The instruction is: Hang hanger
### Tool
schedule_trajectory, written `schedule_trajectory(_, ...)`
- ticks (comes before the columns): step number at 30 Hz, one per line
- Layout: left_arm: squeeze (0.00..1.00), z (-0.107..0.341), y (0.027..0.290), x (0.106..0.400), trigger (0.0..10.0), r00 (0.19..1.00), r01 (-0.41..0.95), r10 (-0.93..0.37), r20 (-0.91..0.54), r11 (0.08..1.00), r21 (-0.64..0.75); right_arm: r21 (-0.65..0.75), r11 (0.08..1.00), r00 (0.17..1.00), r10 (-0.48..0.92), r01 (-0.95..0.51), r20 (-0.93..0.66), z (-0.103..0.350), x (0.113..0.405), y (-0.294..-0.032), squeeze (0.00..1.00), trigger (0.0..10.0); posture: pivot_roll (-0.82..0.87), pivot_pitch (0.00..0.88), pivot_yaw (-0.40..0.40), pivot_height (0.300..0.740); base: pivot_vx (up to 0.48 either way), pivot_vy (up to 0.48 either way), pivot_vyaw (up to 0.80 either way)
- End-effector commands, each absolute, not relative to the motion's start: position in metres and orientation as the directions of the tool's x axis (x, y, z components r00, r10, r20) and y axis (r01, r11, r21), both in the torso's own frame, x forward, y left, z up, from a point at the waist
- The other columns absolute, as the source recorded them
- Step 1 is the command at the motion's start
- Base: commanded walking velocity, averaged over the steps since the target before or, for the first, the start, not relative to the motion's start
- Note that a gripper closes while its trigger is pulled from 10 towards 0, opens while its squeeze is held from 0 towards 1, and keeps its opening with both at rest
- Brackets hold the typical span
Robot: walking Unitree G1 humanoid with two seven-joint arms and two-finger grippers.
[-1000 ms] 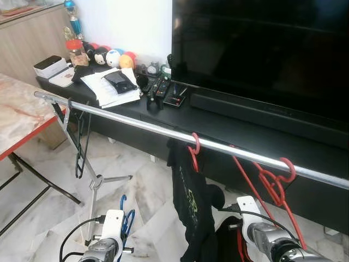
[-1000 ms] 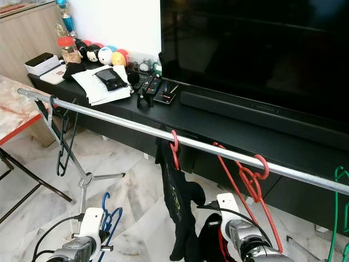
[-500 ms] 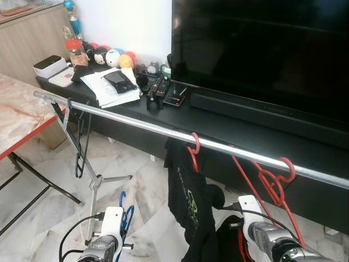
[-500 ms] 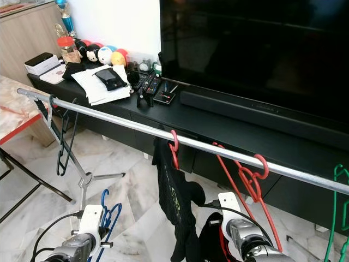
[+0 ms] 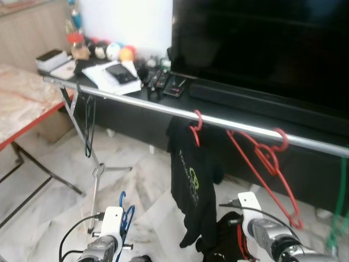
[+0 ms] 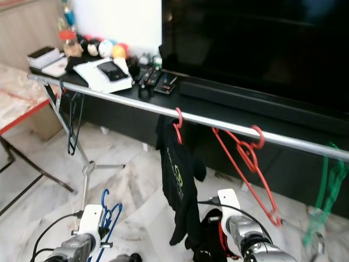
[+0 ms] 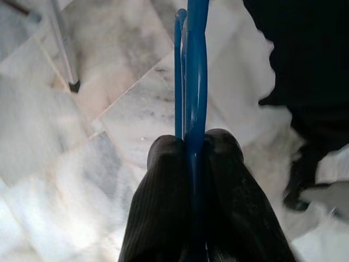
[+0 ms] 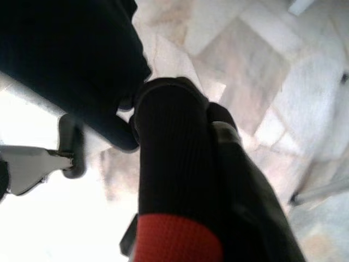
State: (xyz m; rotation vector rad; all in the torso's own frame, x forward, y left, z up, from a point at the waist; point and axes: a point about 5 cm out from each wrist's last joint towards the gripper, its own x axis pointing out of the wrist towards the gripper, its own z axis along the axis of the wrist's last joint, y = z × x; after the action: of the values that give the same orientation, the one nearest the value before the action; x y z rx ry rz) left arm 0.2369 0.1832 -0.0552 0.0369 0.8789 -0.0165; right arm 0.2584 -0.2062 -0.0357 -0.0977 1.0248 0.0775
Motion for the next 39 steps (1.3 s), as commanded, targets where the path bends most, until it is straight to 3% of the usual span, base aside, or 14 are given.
schedule_trajectory(1, 0.00, -0.0559, 0.1831, 0.2360, 10.0, 0.632, 0.042, -0.005, -0.775, 0.999, 0.028, -0.043, 0.994, 0.510, 0.013, -0.097, -0.860, -0.0366, 0.2565, -0.2087, 0.00, 10.0, -0.13, 0.000, 0.013, 0.740, -0.356, 0.000, 0.00)
schedule_trajectory(39, 0.00, -0.0561, 0.1818, 0.2358, 10.0, 0.629, 0.053, -0.026, -0.777, 0.999, 0.010, -0.048, 0.994, 0.517, 0.012, -0.103, -0.856, -0.0363, 0.2565, -0.2102, 0.00, 10.0, -0.12, 0.000, 0.008, 0.740, -0.347, 0.000, 0.00)
